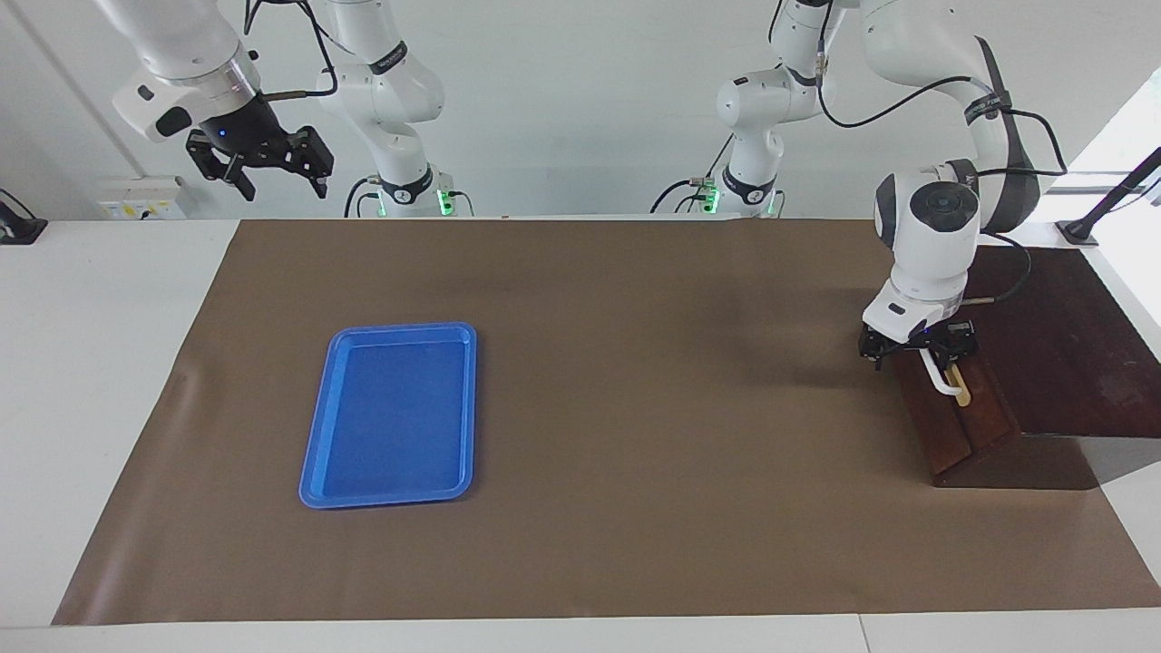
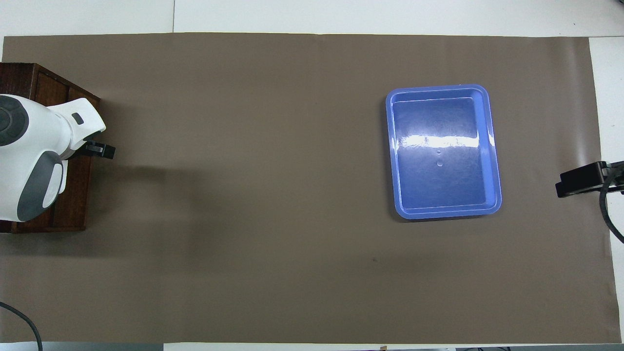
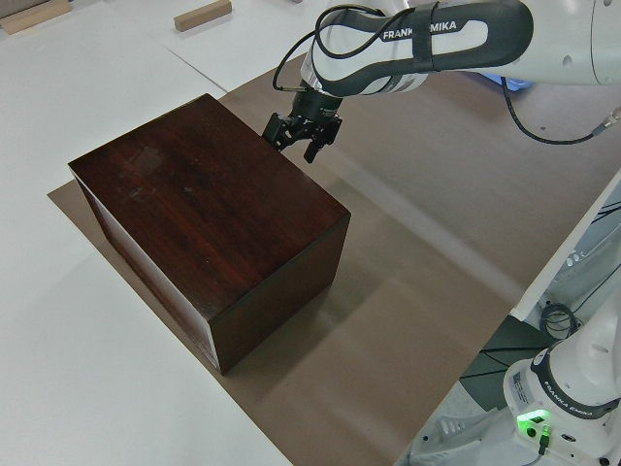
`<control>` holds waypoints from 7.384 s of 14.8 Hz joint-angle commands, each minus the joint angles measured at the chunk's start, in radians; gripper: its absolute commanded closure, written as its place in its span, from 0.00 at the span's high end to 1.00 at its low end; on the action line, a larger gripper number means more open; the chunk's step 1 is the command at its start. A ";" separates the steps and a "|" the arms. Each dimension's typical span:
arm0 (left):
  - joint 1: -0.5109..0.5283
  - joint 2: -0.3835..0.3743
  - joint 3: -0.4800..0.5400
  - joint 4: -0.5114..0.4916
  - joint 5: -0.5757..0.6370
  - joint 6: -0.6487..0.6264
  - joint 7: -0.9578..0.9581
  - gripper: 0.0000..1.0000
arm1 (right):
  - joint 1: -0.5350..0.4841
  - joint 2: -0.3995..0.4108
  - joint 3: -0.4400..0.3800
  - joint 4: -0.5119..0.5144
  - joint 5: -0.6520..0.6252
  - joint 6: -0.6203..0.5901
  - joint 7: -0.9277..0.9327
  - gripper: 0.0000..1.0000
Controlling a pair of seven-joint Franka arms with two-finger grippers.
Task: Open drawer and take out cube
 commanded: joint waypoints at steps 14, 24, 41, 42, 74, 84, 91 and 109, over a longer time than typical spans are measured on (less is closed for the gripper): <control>-0.258 -0.007 -0.013 -0.011 -0.079 -0.036 -0.390 1.00 | -0.028 -0.051 0.012 -0.069 0.059 0.130 -0.620 1.00; -0.262 0.110 0.051 0.529 -0.225 -0.554 -0.477 1.00 | -0.044 -0.020 0.012 -0.114 0.187 0.187 -1.145 1.00; -0.170 -0.078 0.257 0.123 -0.331 -0.280 -1.075 1.00 | 0.035 0.147 0.023 -0.230 0.668 0.384 -1.778 1.00; -0.172 -0.078 0.257 0.109 -0.329 -0.275 -1.088 1.00 | 0.036 0.164 0.025 -0.232 0.685 0.396 -1.805 1.00; -0.462 0.062 0.205 0.528 -0.366 -0.616 -1.849 0.00 | 0.288 0.162 0.026 -0.496 1.357 0.790 -1.883 1.00; -0.598 -0.025 0.125 0.336 -0.380 -0.479 -2.101 0.00 | 0.444 0.158 0.028 -0.515 1.345 0.876 -1.920 1.00; -0.600 -0.036 0.108 0.314 -0.441 -0.475 -2.116 0.00 | 0.521 0.208 0.029 -0.529 1.392 0.902 -1.995 1.00; -0.612 -0.065 0.076 0.265 -0.449 -0.469 -2.133 0.00 | 0.562 0.363 0.031 -0.315 1.438 0.961 -1.995 1.00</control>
